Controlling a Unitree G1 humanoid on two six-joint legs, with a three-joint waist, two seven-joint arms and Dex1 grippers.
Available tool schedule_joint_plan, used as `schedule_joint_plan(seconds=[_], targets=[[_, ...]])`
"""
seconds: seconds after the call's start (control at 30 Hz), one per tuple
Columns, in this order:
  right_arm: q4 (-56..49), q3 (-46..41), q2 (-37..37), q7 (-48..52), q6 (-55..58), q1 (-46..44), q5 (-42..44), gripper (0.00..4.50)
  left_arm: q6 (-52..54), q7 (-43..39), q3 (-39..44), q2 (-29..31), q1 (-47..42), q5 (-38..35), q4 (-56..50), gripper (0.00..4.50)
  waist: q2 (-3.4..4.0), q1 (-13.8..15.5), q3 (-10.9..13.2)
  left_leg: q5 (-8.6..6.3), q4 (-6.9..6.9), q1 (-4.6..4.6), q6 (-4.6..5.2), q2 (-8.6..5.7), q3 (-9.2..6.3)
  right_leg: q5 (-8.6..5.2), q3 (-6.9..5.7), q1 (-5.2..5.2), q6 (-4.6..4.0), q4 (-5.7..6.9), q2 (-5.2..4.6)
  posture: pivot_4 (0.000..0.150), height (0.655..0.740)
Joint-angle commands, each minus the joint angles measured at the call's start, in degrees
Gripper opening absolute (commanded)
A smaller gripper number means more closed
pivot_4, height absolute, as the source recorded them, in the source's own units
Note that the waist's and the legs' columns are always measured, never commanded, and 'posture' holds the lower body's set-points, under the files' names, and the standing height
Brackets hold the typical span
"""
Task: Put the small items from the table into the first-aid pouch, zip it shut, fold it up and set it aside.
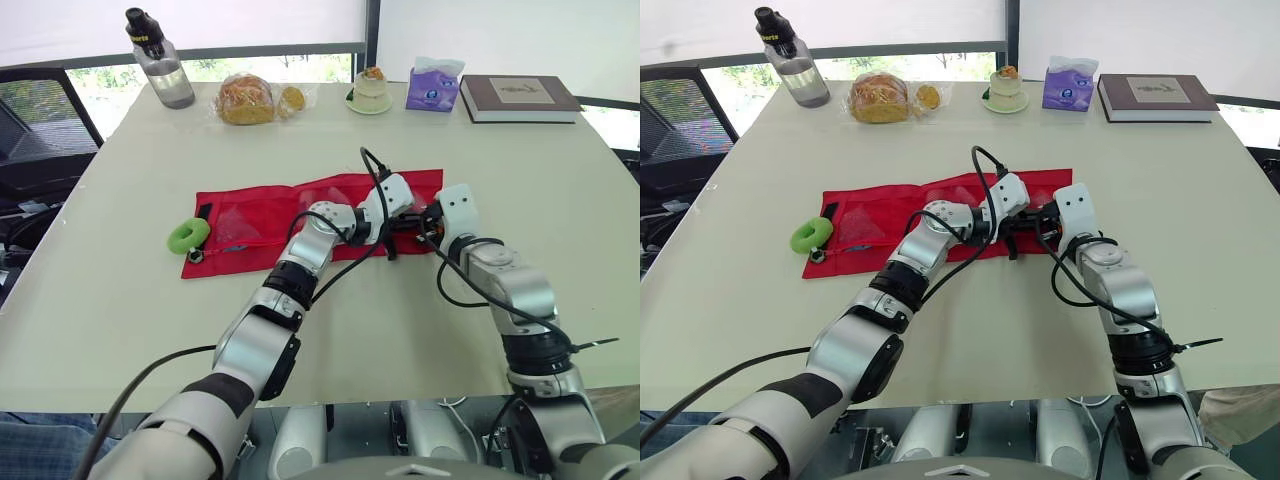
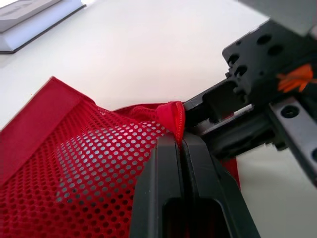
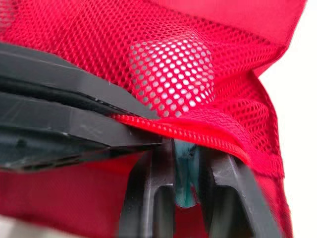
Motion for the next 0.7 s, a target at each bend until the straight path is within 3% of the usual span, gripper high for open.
schedule_joint_plan(seconds=[0.03,0.17,0.5,0.6,0.7], targets=[[-1.92,-0.34,1.00,-1.15,-4.35,-0.06,-0.71,2.35,-0.91,1.73,0.41,-1.75,-2.19,-0.39,1.18,0.00,0.00,0.01,0.00,0.00,0.00,0.00,0.00,0.00,0.00,0.00,0.00,0.00,0.00,0.00,0.00,0.150,0.7332],[-6.93,0.00,-0.15,1.91,-4.64,3.41,0.65,4.28,-1.11,3.22,1.73,-2.58,-3.52,-0.97,4.36,0.00,0.00,-0.02,0.00,0.00,0.00,-0.02,0.00,-0.01,0.00,0.00,0.00,0.00,0.00,-0.02,0.00,0.150,0.7332],[-19.64,-0.26,-8.96,9.41,-0.05,11.19,3.97,4.40,-2.49,2.66,2.20,-2.71,-4.47,-1.12,6.95,0.00,0.00,-0.19,0.00,0.00,-0.06,0.01,0.00,0.00,-0.01,-0.01,0.00,-0.01,0.00,-0.02,0.02,0.150,0.7332],[-18.94,0.61,-10.61,10.09,-0.60,11.21,3.50,3.71,-2.62,2.22,2.23,-2.73,-4.45,-1.12,7.03,0.00,0.00,-0.17,0.00,0.00,-0.06,0.01,0.00,0.01,0.00,-0.01,0.00,-0.01,0.00,-0.03,0.02,0.150,0.7332],[-16.94,1.65,-11.01,9.64,-2.08,10.20,2.27,2.17,-2.64,1.43,2.15,-2.65,-4.12,-1.21,6.58,0.00,0.00,-0.18,0.00,0.00,-0.06,0.01,0.00,0.00,0.00,-0.01,0.00,-0.01,0.00,-0.04,0.02,0.150,0.7332]])
